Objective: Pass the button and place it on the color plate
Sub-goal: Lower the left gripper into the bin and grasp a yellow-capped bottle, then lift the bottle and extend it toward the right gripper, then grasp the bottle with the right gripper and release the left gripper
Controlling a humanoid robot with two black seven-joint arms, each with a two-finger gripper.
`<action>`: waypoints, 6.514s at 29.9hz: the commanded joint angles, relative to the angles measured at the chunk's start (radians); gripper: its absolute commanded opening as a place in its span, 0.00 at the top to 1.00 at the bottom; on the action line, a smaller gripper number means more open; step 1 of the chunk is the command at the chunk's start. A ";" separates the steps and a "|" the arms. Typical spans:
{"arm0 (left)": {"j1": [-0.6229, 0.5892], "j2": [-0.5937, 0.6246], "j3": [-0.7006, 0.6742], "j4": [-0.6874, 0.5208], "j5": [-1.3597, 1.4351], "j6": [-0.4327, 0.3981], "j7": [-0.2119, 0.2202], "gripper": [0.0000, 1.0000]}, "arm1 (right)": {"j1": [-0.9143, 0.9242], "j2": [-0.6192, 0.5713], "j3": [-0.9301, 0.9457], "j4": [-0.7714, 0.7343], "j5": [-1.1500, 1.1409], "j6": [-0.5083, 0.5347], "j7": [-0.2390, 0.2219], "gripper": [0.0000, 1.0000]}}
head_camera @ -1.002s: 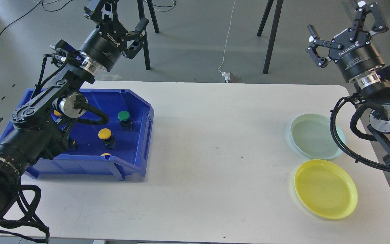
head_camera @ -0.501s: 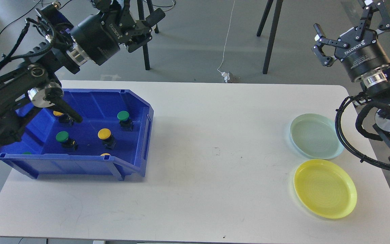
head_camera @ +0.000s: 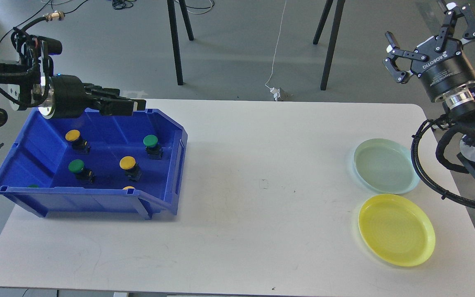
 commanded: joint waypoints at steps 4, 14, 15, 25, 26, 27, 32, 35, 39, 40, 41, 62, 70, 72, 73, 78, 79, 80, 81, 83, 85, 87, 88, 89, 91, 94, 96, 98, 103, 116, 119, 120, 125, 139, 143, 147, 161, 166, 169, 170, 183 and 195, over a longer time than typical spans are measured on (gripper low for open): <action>0.159 -0.087 0.005 0.113 0.035 0.063 0.000 0.00 | -0.013 -0.003 -0.002 -0.004 0.000 0.000 0.001 0.01; 0.234 -0.182 0.000 0.225 0.034 0.065 0.000 0.00 | -0.027 -0.005 0.000 -0.004 0.000 0.000 0.004 0.01; 0.234 -0.190 0.001 0.234 0.034 0.065 0.000 0.00 | -0.028 -0.006 -0.002 -0.004 0.000 0.000 0.004 0.01; 0.260 -0.214 0.003 0.285 0.034 0.065 0.000 0.01 | -0.048 -0.023 0.000 -0.004 0.000 0.000 0.006 0.01; 0.265 -0.214 0.003 0.286 0.034 0.065 0.000 0.01 | -0.048 -0.023 0.001 -0.004 0.000 0.000 0.006 0.01; 0.270 -0.216 0.003 0.286 0.034 0.065 0.000 0.01 | -0.048 -0.025 0.000 -0.004 0.000 0.000 0.006 0.01; 0.276 -0.226 0.001 0.286 0.034 0.065 0.000 0.02 | -0.048 -0.025 0.000 -0.004 0.000 0.000 0.006 0.01; 0.276 -0.229 0.000 0.292 0.032 0.065 0.000 0.03 | -0.050 -0.025 0.000 -0.004 0.000 0.000 0.006 0.01; 0.276 -0.248 0.000 0.314 0.028 0.077 0.000 0.11 | -0.050 -0.025 0.000 -0.004 0.000 0.000 0.006 0.01; 0.277 -0.249 0.000 0.315 0.028 0.082 0.000 0.14 | -0.054 -0.025 0.000 -0.004 0.000 0.000 0.006 0.01; 0.277 -0.249 0.001 0.317 0.028 0.082 0.000 0.16 | -0.056 -0.025 0.001 -0.004 0.000 0.000 0.006 0.01; 0.300 -0.249 0.003 0.340 0.032 0.131 0.000 0.97 | -0.071 -0.025 0.001 -0.004 0.000 0.000 0.006 0.01; 0.227 -0.011 -0.083 0.072 0.020 0.109 0.000 0.97 | -0.077 -0.034 0.004 -0.005 0.000 0.000 0.006 0.01; 0.205 0.092 -0.144 -0.063 0.020 0.056 0.000 0.97 | -0.077 -0.037 0.004 -0.005 0.000 0.000 0.006 0.01; 0.199 0.147 -0.185 -0.129 0.020 0.019 0.000 0.97 | -0.079 -0.037 0.004 -0.005 0.000 0.000 0.006 0.01; 0.222 0.272 -0.405 -0.355 -0.035 -0.076 0.000 0.97 | -0.084 -0.048 0.000 0.001 0.000 0.014 0.004 0.01; 0.225 0.275 -0.425 -0.387 -0.090 -0.085 0.000 0.97 | -0.091 -0.064 -0.005 0.007 -0.003 0.015 0.004 0.01; 0.225 0.274 -0.437 -0.415 -0.163 -0.092 0.000 0.97 | -0.099 -0.083 -0.011 0.015 -0.008 0.015 0.006 0.01; 0.225 0.265 -0.446 -0.436 -0.231 -0.098 0.000 0.97 | -0.105 -0.097 -0.015 0.029 -0.011 0.015 0.006 0.01; 0.224 0.211 -0.477 -0.476 -0.363 -0.113 0.000 0.97 | -0.116 -0.118 -0.015 0.067 -0.020 0.014 0.006 0.01; 0.225 0.104 -0.500 -0.487 -0.473 -0.116 0.000 0.97 | -0.155 -0.162 -0.015 0.108 -0.057 0.014 0.006 0.01; 0.227 -0.011 -0.506 -0.467 -0.556 -0.107 0.000 0.97 | -0.203 -0.219 -0.015 0.183 -0.099 0.014 0.006 0.01; 0.231 -0.074 -0.506 -0.443 -0.592 -0.103 0.000 0.97 | -0.231 -0.244 -0.014 0.228 -0.116 0.014 0.006 0.01; 0.234 -0.123 -0.506 -0.409 -0.616 -0.096 0.000 0.97 | -0.257 -0.265 -0.012 0.266 -0.123 0.014 0.006 0.01; 0.256 -0.226 -0.506 -0.320 -0.655 -0.086 0.000 0.97 | -0.313 -0.307 -0.014 0.364 -0.130 0.014 0.006 0.01; 0.311 -0.334 -0.525 -0.234 -0.663 -0.093 0.000 0.97 | -0.381 -0.334 -0.015 0.478 -0.207 0.014 0.006 0.01; 0.340 -0.378 -0.541 -0.218 -0.660 -0.093 0.000 0.96 | -0.409 -0.327 -0.017 0.529 -0.302 0.011 0.006 0.01; 0.349 -0.384 -0.566 -0.217 -0.660 -0.095 0.000 0.96 | -0.421 -0.307 -0.023 0.565 -0.363 0.003 0.004 0.01; 0.354 -0.384 -0.572 -0.220 -0.658 -0.101 0.000 0.96 | -0.400 -0.192 -0.060 0.573 -0.367 -0.020 0.004 0.01; 0.346 -0.394 -0.574 -0.214 -0.666 -0.116 0.000 0.96 | -0.142 -0.031 -0.262 0.514 -0.265 -0.067 0.038 0.01; 0.346 -0.395 -0.574 -0.214 -0.666 -0.116 0.000 0.96 | -0.087 -0.015 -0.316 0.492 -0.268 -0.077 0.040 0.01; 0.346 -0.394 -0.574 -0.214 -0.666 -0.116 0.000 0.96 | -0.071 -0.012 -0.333 0.487 -0.267 -0.077 0.038 0.01; 0.346 -0.394 -0.574 -0.214 -0.667 -0.116 0.000 0.96 | -0.035 -0.005 -0.364 0.486 -0.267 -0.081 0.041 0.05; 0.345 -0.395 -0.574 -0.214 -0.667 -0.115 0.000 0.95 | -0.045 -0.011 -0.361 0.495 -0.268 -0.086 0.044 0.56; 0.345 -0.395 -0.574 -0.214 -0.667 -0.115 0.000 0.95 | -0.044 -0.009 -0.359 0.494 -0.268 -0.086 0.044 0.64; 0.346 -0.400 -0.568 -0.217 -0.666 -0.115 0.000 0.95 | -0.041 -0.008 -0.359 0.492 -0.268 -0.087 0.044 0.79; 0.346 -0.400 -0.566 -0.218 -0.660 -0.115 0.000 0.78 | -0.038 -0.005 -0.364 0.492 -0.268 -0.120 0.043 0.91; 0.346 -0.400 -0.566 -0.220 -0.660 -0.115 0.000 0.54 | -0.038 -0.006 -0.368 0.493 -0.268 -0.118 0.041 0.91; 0.346 -0.400 -0.566 -0.220 -0.660 -0.115 0.000 0.51 | -0.036 -0.006 -0.373 0.493 -0.270 -0.117 0.041 0.92; 0.346 -0.400 -0.566 -0.220 -0.660 -0.115 0.000 0.51 | -0.036 -0.006 -0.373 0.493 -0.273 -0.117 0.041 0.92; 0.346 -0.398 -0.569 -0.220 -0.663 -0.116 0.000 0.35 | -0.059 -0.035 -0.361 0.501 -0.288 -0.113 0.044 0.94; 0.348 -0.397 -0.572 -0.222 -0.669 -0.152 0.000 0.26 | -0.304 -0.140 -0.120 0.523 -0.290 -0.123 0.050 0.95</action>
